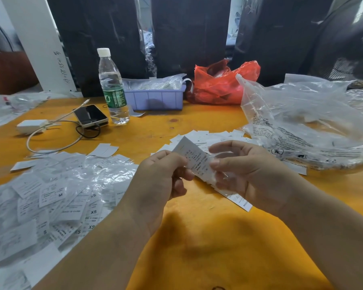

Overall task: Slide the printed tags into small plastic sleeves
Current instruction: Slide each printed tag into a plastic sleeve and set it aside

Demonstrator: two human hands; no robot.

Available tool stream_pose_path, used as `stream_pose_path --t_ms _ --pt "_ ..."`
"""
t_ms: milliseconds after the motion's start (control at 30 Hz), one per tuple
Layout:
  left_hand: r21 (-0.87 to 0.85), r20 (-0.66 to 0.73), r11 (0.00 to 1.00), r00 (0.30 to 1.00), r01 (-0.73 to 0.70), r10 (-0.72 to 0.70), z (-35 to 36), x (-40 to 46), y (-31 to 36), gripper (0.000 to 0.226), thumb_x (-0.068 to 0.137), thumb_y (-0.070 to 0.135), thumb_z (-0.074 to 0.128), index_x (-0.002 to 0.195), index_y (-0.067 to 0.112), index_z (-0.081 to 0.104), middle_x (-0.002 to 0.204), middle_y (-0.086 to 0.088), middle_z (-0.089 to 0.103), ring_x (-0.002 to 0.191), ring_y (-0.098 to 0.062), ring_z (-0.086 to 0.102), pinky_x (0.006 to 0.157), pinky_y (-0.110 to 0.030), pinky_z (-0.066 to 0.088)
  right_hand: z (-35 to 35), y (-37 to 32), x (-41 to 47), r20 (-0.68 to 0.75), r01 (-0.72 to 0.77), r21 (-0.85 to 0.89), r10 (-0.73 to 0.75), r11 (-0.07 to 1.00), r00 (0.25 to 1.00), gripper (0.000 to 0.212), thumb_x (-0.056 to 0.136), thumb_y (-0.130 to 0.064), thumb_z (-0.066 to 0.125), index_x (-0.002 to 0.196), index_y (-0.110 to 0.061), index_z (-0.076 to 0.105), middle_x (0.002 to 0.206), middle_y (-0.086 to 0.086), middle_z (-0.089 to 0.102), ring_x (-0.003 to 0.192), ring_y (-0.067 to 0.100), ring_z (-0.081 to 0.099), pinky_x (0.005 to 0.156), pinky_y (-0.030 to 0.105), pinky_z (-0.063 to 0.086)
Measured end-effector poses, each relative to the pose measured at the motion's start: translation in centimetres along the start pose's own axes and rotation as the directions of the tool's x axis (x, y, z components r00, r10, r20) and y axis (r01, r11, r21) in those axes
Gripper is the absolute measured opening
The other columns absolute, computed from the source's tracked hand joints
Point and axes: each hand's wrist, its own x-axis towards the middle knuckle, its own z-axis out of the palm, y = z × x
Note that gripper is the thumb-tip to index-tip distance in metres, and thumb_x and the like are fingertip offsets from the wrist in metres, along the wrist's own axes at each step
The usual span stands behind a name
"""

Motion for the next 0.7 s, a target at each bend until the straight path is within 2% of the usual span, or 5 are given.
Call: stream_pose_path --t_ms 167,300,467,600,700 --pt "0.218 0.081 0.975 0.996 0.03 -0.048 -0.8 0.2 0.4 0.017 0.082 0.015 0.059 0.077 0.008 0.075 0.057 -0.004 0.056 0.049 -0.014 0.035 0.051 -0.028 0.036 -0.4 0.4 0.3 -0.065 0.055 -0.091 -0.061 0.994 0.996 0.029 0.076 0.013 0.069 0.1 -0.001 0.063 0.078 0.014 0.066 0.054 0.017 0.066 0.052 0.024 0.052" --pt "0.54 0.029 0.834 0.992 -0.119 0.123 -1.4 0.3 0.6 0.028 0.08 0.04 0.068 0.081 0.012 0.067 0.066 -0.003 0.066 0.046 -0.008 0.042 0.044 -0.022 0.035 -0.5 0.5 0.4 -0.078 0.098 -0.2 -0.116 0.975 0.99 0.025 0.076 0.012 0.07 0.093 -0.003 0.061 0.075 0.014 0.068 0.054 0.021 0.065 0.048 0.023 0.051" --pt "0.625 0.121 0.753 0.979 -0.204 0.165 -1.6 0.0 0.7 0.024 0.076 0.056 0.071 0.092 0.038 0.067 0.083 0.012 0.064 0.069 0.005 0.059 0.058 -0.019 0.044 -0.1 0.7 0.1 0.034 0.089 -0.36 -0.083 0.929 0.996 0.03 0.076 0.007 0.073 0.101 -0.004 0.06 0.071 0.012 0.069 0.052 0.021 0.057 0.052 0.031 0.05" --pt "0.657 0.254 0.708 0.96 -0.261 0.118 -0.8 -0.8 0.4 0.012 0.086 0.041 0.069 0.084 0.029 0.071 0.076 0.0 0.068 0.07 -0.015 0.063 0.066 -0.039 0.052 -0.2 0.7 0.3 0.044 0.095 -0.325 -0.085 0.941 0.995 0.034 0.074 0.008 0.073 0.104 -0.003 0.06 0.071 0.014 0.068 0.052 0.021 0.057 0.051 0.03 0.05" --pt "0.649 0.234 0.729 0.969 -0.218 0.082 -0.6 -0.8 0.2 0.017 0.089 0.034 0.066 0.077 0.022 0.069 0.07 -0.003 0.064 0.058 -0.009 0.058 0.067 -0.042 0.054 -0.7 0.6 0.6 0.014 0.086 -0.239 -0.086 0.967 0.996 0.038 0.071 0.007 0.073 0.106 -0.002 0.061 0.075 0.012 0.069 0.057 0.023 0.062 0.052 0.028 0.053"
